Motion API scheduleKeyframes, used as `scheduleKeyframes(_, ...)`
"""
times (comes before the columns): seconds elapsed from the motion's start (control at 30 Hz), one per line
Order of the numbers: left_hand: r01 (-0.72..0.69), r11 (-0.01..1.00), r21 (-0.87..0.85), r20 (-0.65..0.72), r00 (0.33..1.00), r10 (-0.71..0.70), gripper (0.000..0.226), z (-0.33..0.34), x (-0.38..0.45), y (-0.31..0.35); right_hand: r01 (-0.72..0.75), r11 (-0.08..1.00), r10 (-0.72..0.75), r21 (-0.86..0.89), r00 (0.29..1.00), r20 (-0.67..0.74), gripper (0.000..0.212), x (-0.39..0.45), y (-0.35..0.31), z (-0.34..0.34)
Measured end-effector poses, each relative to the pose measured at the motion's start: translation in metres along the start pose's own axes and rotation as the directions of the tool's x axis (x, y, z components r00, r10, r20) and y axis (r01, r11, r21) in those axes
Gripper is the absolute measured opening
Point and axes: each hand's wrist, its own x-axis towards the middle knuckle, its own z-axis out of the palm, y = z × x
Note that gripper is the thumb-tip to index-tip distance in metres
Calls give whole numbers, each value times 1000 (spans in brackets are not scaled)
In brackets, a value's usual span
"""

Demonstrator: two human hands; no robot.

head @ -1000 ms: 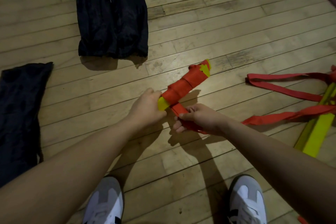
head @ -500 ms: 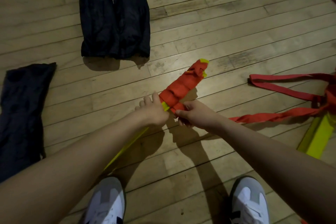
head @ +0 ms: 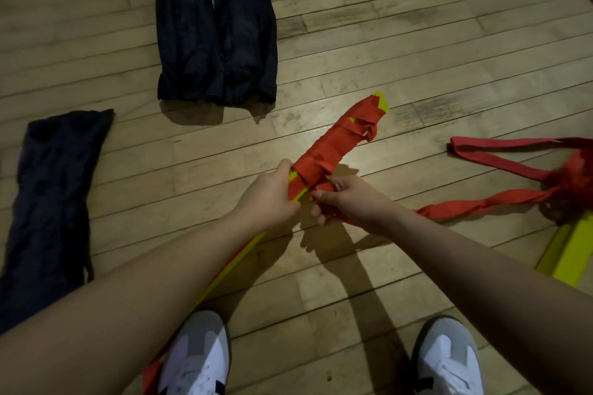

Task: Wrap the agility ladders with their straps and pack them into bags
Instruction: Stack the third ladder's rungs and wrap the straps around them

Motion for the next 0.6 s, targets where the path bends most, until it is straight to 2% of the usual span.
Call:
scheduleKeyframes(0.13,75,996,39,-45,996,-73,47,-7,-1,-10,-100,953,111,-285,993,25,14,-4,-5,-7)
scheduleKeyframes(0.23,87,993,74,-77,994,-81,51,-17,-8,-17,-107,931,133,-348,990,50,15,-10,-4,-4)
scheduleKeyframes(0.3,86,994,71,-72,994,-80,51,-21,-16,-18,-72,934,99,-350,993,60,14,-13,-5,6)
scheduleKeyframes(0.4,135,989,65,7,991,-136,51,-22,-20,-15,-10,951,22,-310,999,35,15,-12,-9,19)
scheduleKeyframes(0.53,179,964,197,117,972,-204,75,-26,-21,-10,47,967,-46,-252,999,9,18,-8,-16,30)
scheduleKeyframes(0.6,149,956,255,99,979,-179,84,-34,-22,-8,67,975,-64,-211,998,19,19,-7,-21,33)
